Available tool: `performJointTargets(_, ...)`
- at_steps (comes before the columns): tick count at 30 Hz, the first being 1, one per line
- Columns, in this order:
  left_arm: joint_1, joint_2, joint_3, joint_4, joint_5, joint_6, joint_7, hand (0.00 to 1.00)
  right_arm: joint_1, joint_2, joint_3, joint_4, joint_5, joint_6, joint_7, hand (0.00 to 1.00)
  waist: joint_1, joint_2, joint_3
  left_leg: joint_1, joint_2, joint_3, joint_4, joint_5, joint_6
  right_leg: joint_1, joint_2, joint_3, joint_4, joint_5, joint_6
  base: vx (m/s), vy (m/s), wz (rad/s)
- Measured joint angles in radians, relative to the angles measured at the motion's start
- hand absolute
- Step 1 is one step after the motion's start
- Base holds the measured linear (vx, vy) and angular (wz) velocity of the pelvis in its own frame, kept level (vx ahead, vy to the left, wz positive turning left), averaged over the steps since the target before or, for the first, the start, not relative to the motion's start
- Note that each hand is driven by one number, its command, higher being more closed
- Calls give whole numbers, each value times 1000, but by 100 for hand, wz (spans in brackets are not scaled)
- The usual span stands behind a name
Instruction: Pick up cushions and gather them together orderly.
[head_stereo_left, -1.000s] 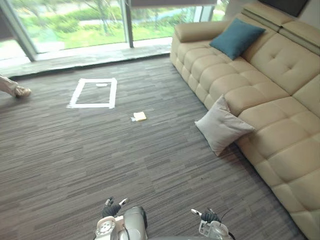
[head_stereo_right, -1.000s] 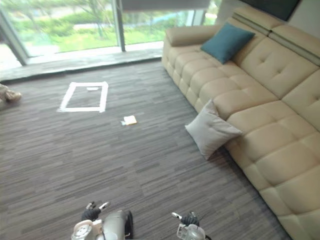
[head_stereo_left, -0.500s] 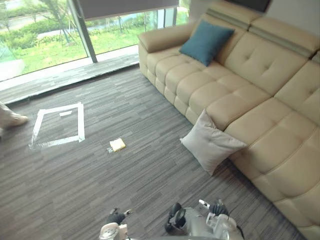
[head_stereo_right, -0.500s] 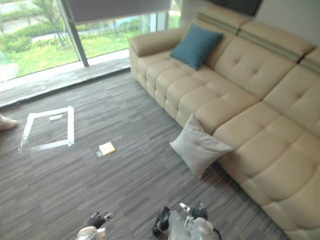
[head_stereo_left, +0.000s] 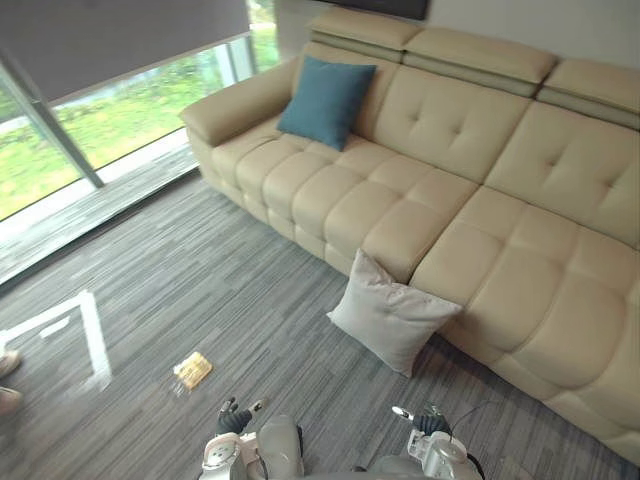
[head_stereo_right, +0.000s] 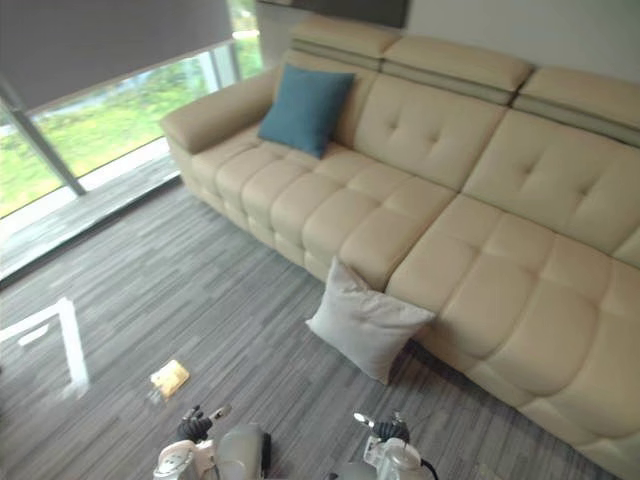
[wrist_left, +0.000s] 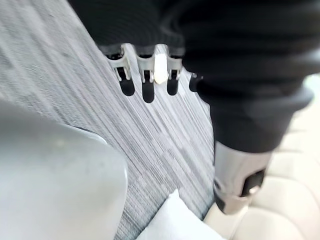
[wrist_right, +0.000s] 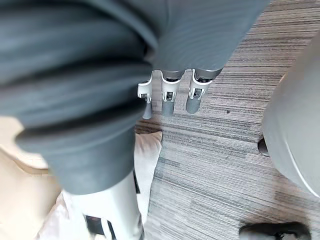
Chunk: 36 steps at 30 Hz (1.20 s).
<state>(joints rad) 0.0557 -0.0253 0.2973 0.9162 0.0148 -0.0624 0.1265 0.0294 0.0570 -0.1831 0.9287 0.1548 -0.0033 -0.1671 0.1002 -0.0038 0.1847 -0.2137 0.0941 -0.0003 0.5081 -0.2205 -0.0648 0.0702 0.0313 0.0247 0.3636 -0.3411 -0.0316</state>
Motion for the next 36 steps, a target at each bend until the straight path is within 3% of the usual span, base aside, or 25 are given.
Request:
performJointTargets(3,1,30,0,13,2,3,2,0,21,14,17,1,-2,6,3,0,7,-52,-22,71,1,141,-9,-59,37,-56,-56,22,145,17,48,361,303,-114)
performJointTargets(5,-7,35,-3,32,2,9,3,0,21,11,8,-11,-10,3,4,0,4,-40,-11,142,0,187,-24,-90,57,-136,-117,-82,352,41,90,257,229,-67)
performJointTargets(7,-6,38,-12,45,1,10,4,0,21,10,6,-13,-31,0,8,0,2,-37,-10,224,0,222,-55,-97,61,-159,-206,-238,459,34,78,230,158,-39)
performJointTargets(8,-4,38,-23,50,1,10,3,0,20,4,8,-10,-39,-1,12,0,3,-34,-11,277,5,247,-106,-97,61,-159,-246,-328,450,21,55,254,129,-39)
performJointTargets(9,-2,38,-28,57,1,10,2,0,19,4,7,-8,-53,-2,13,0,3,-30,-12,330,13,266,-162,-96,59,-167,-253,-376,378,15,45,241,84,-41)
performJointTargets(12,-6,46,-57,67,2,10,0,0,9,3,-4,-9,-70,-2,12,0,-7,-26,-10,360,29,294,-203,-95,57,-241,-223,-375,221,44,63,227,-28,-36)
performJointTargets(14,-15,50,-71,89,5,12,0,0,-9,-3,-12,-11,-70,-2,10,0,-26,-13,-1,380,43,295,-226,-91,49,-278,-182,-360,98,123,49,315,-176,-11)
performJointTargets(15,-14,54,-71,89,10,12,0,0,-8,-1,-12,-11,-70,-4,9,0,-31,-22,1,399,32,291,-236,-91,44,-270,-169,-330,36,200,38,296,-200,8)
performJointTargets(16,-15,55,-70,96,20,10,1,0,-6,-2,-18,-15,-68,-5,10,0,-38,-29,-1,421,23,279,-247,-99,14,-262,-168,-298,29,246,12,313,-225,7)
performJointTargets(17,-23,34,-79,109,23,11,1,0,-13,-18,-27,-13,-68,-6,10,0,-40,6,2,444,49,260,-251,-113,-9,-254,-154,-312,68,224,10,288,-238,16)
performJointTargets(19,-22,15,-90,109,32,9,-1,0,-12,-21,-64,-13,-67,-6,8,0,-42,24,-9,437,63,229,-212,-109,-14,-248,-146,-330,95,152,8,277,-237,27)
performJointTargets(20,-22,13,-87,101,33,9,-2,0,-12,-21,-81,-12,-66,-7,7,0,-45,35,-12,381,89,198,-94,-106,-17,-234,-138,-344,100,125,4,302,-292,45)
performJointTargets(21,-22,10,-78,86,33,10,-3,0,-13,-25,-84,-12,-65,-7,5,0,-45,40,-3,285,129,150,109,-82,-32,-201,-120,-364,91,105,-3,240,-250,40)
performJointTargets(23,-15,8,-67,60,29,7,-2,0,-13,-25,-86,-6,-52,-8,0,0,-41,43,6,200,179,138,301,-83,-41,-140,-92,-373,63,92,-16,178,-136,11)
performJointTargets(25,-5,7,-67,38,32,5,-2,0,-13,-25,-88,7,-33,-6,-3,0,-36,36,9,174,188,169,291,-102,-50,-79,-83,-372,20,92,-19,259,-94,-22)
performJointTargets(27,-3,11,-70,35,33,5,-2,0,-9,-25,-89,6,-25,-6,-6,0,-38,31,10,150,170,188,182,-113,-51,-47,-84,-357,-9,93,-18,243,-3,-32)
performJointTargets(30,-4,14,-68,21,33,2,-2,0,-19,-19,-87,6,-26,-4,-10,0,-30,15,20,81,84,110,13,-93,-27,-32,-111,-305,-20,88,-3,206,133,-39)
performJointTargets(32,-7,15,-66,19,24,-1,3,0,-15,-22,-65,22,-26,-2,-10,0,-16,15,20,96,32,64,-86,36,-28,-34,-118,-242,-1,74,45,186,232,-69)
performJointTargets(36,-11,50,-66,39,23,2,2,0,-7,6,-38,32,-26,1,-9,0,-18,-38,-2,130,2,119,-107,15,6,5,-147,-198,-88,110,82,175,183,-32)
